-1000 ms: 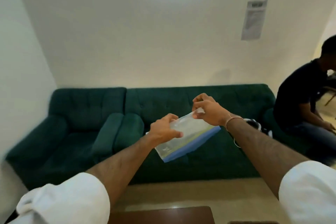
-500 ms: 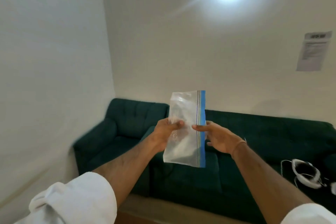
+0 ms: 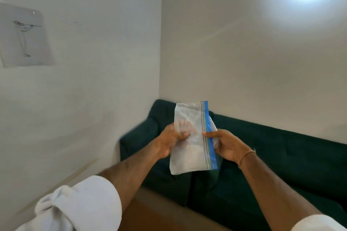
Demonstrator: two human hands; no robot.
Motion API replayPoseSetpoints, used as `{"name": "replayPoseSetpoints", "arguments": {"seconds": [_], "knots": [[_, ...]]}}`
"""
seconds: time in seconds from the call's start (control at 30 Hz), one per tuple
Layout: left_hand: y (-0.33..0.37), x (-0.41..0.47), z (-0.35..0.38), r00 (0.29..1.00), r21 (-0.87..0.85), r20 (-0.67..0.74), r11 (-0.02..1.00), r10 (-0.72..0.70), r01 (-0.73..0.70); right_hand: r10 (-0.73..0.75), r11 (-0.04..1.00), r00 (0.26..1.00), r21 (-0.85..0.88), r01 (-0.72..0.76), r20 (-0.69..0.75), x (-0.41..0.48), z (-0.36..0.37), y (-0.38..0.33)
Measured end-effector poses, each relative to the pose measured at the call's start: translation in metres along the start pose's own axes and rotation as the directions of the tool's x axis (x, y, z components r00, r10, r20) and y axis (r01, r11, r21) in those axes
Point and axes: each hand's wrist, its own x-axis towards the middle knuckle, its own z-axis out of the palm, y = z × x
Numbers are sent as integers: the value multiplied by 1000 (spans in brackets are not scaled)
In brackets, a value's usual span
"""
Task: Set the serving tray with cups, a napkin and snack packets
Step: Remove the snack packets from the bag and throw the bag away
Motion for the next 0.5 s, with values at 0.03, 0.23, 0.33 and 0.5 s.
{"name": "replayPoseSetpoints", "arguments": {"seconds": [0.03,0.23,0.33,0.5], "knots": [[2,-1,-19,1000,8,4,1000,0,0,30,1000,999,-1,-30,19,10,15,3],[9,-2,-146,998,-88,-22,995,-51,48,-15,1000,998,12,16,-54,86,118,30],[10,2,-194,991,-123,-77,988,-105,95,-123,992,987,-39,119,-107,120,159,45],[-3,24,-278,962,-323,-169,934,-216,152,-311,904,950,-321,282,-41,181,205,65]]}}
